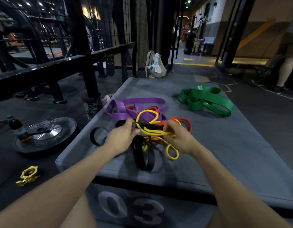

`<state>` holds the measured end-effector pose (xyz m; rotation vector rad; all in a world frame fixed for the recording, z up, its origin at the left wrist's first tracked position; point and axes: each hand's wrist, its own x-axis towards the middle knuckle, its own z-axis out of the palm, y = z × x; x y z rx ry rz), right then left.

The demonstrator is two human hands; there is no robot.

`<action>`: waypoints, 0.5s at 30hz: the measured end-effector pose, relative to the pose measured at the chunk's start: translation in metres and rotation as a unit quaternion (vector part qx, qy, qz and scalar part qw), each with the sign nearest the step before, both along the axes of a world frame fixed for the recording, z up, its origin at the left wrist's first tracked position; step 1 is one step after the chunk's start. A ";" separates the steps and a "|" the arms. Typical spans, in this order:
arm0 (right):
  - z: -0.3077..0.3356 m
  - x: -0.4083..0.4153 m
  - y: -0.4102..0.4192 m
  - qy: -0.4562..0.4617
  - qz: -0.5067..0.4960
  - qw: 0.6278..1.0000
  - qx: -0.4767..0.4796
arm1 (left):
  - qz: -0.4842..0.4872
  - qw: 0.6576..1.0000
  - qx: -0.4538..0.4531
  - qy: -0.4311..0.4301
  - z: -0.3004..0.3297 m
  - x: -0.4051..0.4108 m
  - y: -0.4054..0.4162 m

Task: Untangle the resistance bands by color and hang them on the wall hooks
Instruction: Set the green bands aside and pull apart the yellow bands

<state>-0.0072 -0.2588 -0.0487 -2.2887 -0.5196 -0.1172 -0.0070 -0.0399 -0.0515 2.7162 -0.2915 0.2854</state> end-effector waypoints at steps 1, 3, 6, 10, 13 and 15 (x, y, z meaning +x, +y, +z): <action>0.000 0.000 -0.004 0.007 0.005 1.000 -0.019 | 0.008 0.999 0.022 -0.022 0.004 0.003 0.003; 0.000 0.000 -0.009 -0.012 0.022 0.996 -0.084 | 0.021 0.996 0.068 -0.059 0.013 0.009 0.008; 0.007 -0.002 -0.008 -0.032 0.041 0.999 -0.005 | 0.047 0.988 0.119 -0.090 0.025 0.018 0.013; 0.017 -0.006 -0.012 0.000 -0.039 0.964 0.264 | 0.071 0.978 0.165 -0.102 0.029 0.026 0.018; 0.019 -0.007 -0.018 0.014 -0.078 0.913 0.400 | 0.072 0.977 0.183 -0.081 0.023 0.027 0.017; 0.020 -0.008 -0.020 0.019 -0.079 0.897 0.434 | 0.080 0.974 0.202 -0.066 0.018 0.028 0.016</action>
